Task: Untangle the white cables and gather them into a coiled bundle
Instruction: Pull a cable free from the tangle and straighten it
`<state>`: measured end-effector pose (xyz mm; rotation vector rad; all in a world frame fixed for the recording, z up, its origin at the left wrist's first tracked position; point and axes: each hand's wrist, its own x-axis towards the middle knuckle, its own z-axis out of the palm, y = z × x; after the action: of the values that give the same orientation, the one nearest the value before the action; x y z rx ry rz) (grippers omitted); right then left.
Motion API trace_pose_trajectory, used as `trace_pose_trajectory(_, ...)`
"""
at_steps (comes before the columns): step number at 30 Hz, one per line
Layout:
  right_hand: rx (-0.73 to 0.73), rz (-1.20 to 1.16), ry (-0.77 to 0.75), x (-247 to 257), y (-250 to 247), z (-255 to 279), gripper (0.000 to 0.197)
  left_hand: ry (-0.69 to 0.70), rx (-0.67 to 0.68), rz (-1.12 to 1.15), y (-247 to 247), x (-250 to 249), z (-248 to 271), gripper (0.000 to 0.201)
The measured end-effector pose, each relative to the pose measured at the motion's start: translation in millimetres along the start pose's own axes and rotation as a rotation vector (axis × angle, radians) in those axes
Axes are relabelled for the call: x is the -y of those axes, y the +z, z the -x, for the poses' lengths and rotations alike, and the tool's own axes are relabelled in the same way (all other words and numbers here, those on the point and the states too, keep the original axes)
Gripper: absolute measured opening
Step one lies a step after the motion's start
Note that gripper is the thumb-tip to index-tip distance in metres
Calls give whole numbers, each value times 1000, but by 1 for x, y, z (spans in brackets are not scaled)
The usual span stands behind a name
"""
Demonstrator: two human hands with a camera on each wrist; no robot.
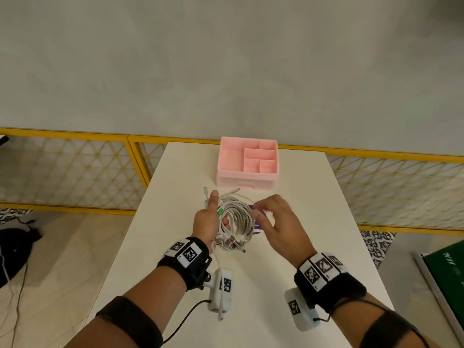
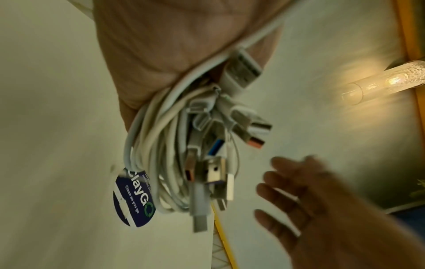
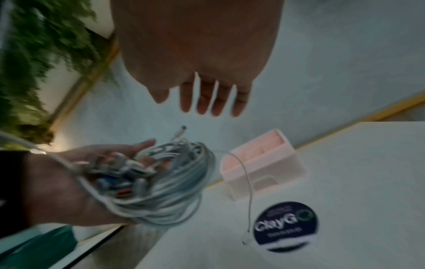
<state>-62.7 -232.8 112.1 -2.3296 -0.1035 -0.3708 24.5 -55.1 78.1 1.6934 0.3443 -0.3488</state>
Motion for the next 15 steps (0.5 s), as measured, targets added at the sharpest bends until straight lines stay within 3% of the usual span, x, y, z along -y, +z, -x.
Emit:
trace_pose_trajectory(2,167,-91,-34,32,-3,5,48,29,-35,32,0,-2,-3,77)
trace_pose_trajectory(4,407,-127,71,58,-1,7,68,43,-52,72,2,-5,-2,72)
trace_pose_trajectory(5,507,-153,141,66,3,6,68,49,-59,74,4,-6,-1,70)
trace_pose_trajectory(7,622,-180,219,76,11,5,52,67,-80,56,6,-8,0,67)
trace_pose_trajectory(11,638,-291,261,79,12,-1,16,117,-71,82,6,-3,-1,65)
trace_pose_trajectory(13,638,-306,290,79,8,-5,14,133,-66,95,5,-1,-2,66)
trace_pose_trajectory(15,685,-230,317,80,5,-7,25,131,-72,98,3,0,-2,65)
